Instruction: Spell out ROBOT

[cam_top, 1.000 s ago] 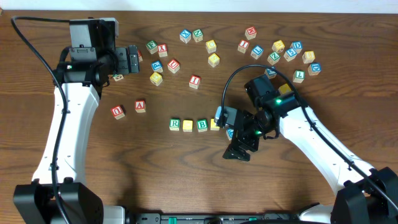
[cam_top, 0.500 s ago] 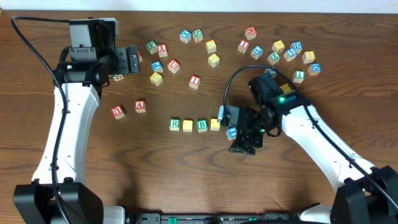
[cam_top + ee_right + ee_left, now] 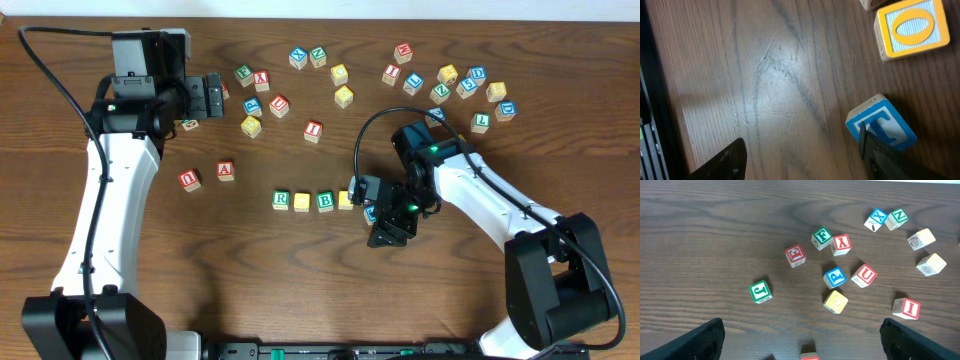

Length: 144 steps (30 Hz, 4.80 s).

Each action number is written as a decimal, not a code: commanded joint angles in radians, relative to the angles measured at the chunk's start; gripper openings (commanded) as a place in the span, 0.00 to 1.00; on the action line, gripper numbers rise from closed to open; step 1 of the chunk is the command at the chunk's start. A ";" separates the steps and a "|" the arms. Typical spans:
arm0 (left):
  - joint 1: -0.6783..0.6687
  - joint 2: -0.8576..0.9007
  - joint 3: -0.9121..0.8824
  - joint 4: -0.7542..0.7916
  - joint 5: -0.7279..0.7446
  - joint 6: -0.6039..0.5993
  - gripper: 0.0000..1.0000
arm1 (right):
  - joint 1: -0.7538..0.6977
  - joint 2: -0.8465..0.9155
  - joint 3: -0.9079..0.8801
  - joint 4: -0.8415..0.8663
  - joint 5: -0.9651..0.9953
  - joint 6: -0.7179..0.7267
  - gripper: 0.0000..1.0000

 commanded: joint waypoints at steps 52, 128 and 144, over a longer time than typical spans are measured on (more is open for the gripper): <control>0.001 -0.016 0.013 0.000 0.013 0.006 0.98 | -0.008 0.000 0.120 0.072 0.173 -0.075 0.99; 0.001 -0.016 0.013 0.000 0.013 0.006 0.98 | -0.008 0.005 0.054 0.069 0.119 -0.434 0.55; 0.001 -0.016 0.013 0.000 0.013 0.006 0.98 | -0.008 0.005 0.000 0.113 0.116 -0.441 0.65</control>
